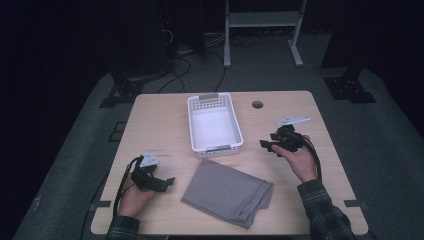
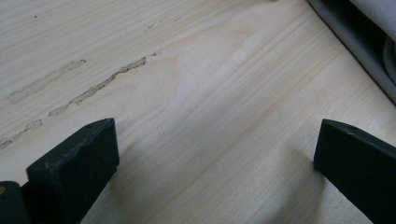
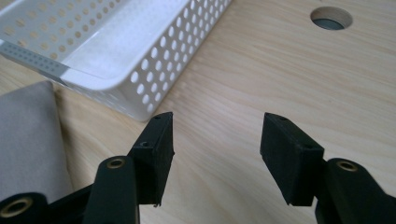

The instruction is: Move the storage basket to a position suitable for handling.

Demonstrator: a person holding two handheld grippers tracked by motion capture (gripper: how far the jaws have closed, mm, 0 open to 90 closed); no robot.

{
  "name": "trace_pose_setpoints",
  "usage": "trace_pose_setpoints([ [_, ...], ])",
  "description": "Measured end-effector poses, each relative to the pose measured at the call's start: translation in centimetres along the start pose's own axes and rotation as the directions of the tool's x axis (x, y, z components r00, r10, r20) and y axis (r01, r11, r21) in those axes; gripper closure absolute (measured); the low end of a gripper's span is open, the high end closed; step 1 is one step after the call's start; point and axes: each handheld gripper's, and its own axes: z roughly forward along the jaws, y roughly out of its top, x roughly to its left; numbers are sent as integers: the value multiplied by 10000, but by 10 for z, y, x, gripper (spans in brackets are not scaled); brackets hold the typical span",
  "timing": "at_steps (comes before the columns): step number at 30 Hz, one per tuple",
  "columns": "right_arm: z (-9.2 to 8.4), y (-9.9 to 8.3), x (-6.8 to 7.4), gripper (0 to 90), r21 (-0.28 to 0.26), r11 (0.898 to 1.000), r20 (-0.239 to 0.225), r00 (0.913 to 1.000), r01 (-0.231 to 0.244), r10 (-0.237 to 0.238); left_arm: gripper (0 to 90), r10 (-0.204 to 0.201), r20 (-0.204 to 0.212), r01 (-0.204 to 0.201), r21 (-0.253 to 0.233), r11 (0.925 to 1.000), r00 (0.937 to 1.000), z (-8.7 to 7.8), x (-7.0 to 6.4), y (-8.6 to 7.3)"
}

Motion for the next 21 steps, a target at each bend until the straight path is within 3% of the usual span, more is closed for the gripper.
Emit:
trace_pose_setpoints([
  [21, 30, 43, 22, 524, 167, 9995, -683, 9973, 276, -264, 0, -18, -10, 18, -8, 10000, 10000, 0, 0, 0],
])
